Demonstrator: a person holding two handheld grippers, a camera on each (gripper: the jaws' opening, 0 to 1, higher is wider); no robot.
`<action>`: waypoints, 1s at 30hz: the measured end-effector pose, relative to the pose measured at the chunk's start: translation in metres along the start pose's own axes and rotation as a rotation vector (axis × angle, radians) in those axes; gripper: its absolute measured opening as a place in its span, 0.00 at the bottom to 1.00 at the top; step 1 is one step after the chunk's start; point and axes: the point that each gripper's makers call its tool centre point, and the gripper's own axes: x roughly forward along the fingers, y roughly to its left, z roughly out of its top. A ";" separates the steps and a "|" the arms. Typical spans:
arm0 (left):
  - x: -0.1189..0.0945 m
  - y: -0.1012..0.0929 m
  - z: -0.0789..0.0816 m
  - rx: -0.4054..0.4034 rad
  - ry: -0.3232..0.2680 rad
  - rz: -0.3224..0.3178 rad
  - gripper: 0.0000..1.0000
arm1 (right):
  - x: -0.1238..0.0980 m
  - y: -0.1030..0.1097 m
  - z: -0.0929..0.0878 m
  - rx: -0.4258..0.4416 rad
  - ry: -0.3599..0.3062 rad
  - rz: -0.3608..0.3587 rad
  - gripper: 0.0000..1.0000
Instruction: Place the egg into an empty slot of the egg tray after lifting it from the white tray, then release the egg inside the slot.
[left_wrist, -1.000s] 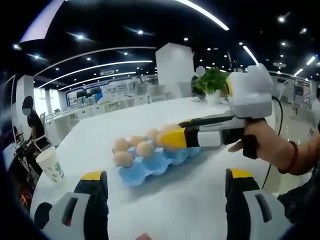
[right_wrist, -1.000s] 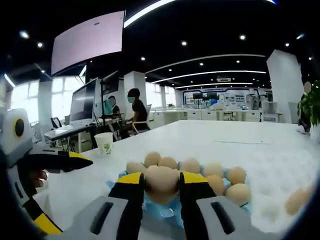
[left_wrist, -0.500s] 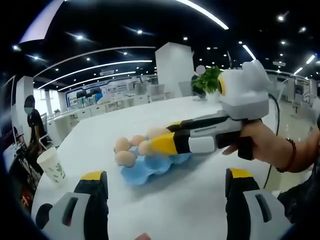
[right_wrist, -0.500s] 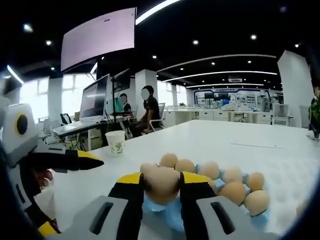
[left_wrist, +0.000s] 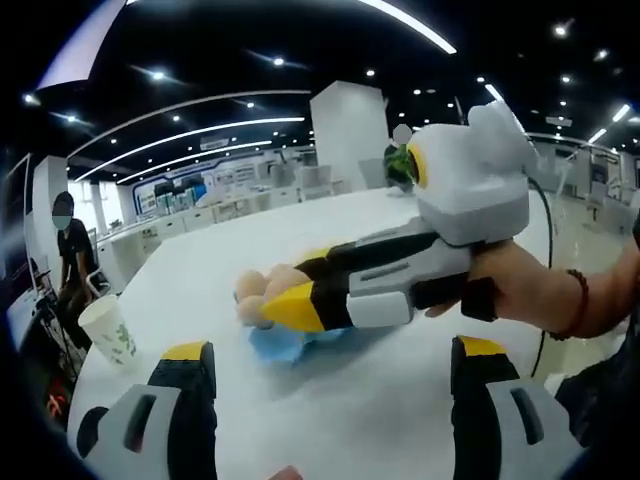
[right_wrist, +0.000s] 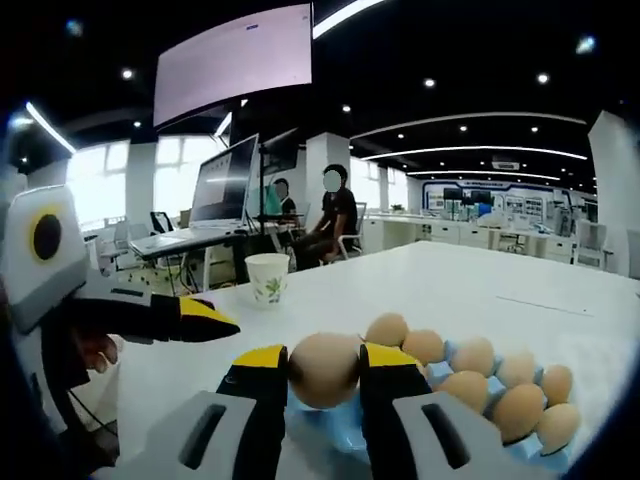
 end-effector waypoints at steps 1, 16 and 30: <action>0.000 0.000 0.000 -0.001 0.001 0.000 1.00 | 0.002 0.000 -0.001 0.000 0.003 0.004 0.29; -0.001 0.004 -0.004 -0.011 0.004 0.005 1.00 | 0.017 0.002 -0.021 -0.011 0.051 0.006 0.29; -0.003 0.007 -0.005 -0.011 0.004 0.015 1.00 | 0.018 0.007 -0.029 -0.102 0.078 -0.010 0.29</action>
